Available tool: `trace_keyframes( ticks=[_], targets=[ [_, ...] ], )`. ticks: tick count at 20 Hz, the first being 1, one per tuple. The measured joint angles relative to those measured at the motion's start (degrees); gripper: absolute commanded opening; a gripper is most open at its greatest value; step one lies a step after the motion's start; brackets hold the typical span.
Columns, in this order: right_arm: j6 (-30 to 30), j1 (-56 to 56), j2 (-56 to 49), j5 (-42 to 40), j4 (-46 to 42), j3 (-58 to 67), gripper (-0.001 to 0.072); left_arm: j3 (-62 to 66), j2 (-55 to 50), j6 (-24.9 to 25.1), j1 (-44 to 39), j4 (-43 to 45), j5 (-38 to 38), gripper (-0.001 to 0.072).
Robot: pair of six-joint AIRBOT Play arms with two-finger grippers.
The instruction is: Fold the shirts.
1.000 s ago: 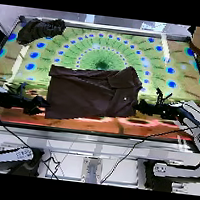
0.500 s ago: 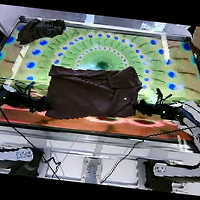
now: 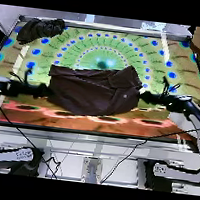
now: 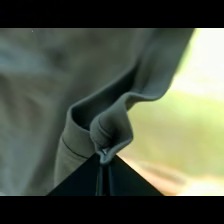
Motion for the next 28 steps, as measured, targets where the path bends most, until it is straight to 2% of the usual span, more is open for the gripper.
trace_keyframes(
  ticks=[2,6,11,13,17,22,25,28],
  targets=[
    [0.8,-1.7,2.3,0.0,0.2,5.4,0.002,8.5,2.4,0.2,0.0,-2.6,-1.2,0.001],
    [3.0,-5.6,6.9,0.0,-0.1,17.4,0.0019,29.3,4.8,-2.7,0.0,-6.3,-1.8,0.001],
    [5.8,-11.9,15.9,4.7,-5.0,30.2,0.0019,54.5,5.6,-9.0,0.0,-7.8,-3.3,0.0009],
    [7.4,-14.8,20.7,8.2,-9.1,34.0,0.0018,60.8,6.7,-11.8,0.0,-7.5,-5.2,0.0008],
    [11.1,-16.8,31.4,16.0,-20.4,38.7,0.0016,65.9,12.8,-18.2,0.0,-3.6,-10.3,0.0007],
    [18.1,-9.1,41.0,28.3,-34.3,40.1,0.0015,67.3,22.6,-26.8,-4.3,6.7,-15.8,0.0006],
    [22.1,-5.7,41.5,33.3,-39.8,38.8,0.0015,63.8,24.8,-30.1,-7.5,14.2,-19.3,0.0006],
    [23.3,-4.3,36.5,34.0,-41.0,35.7,0.0017,54.3,23.4,-30.7,-8.9,17.9,-19.5,0.0008]
  ],
)
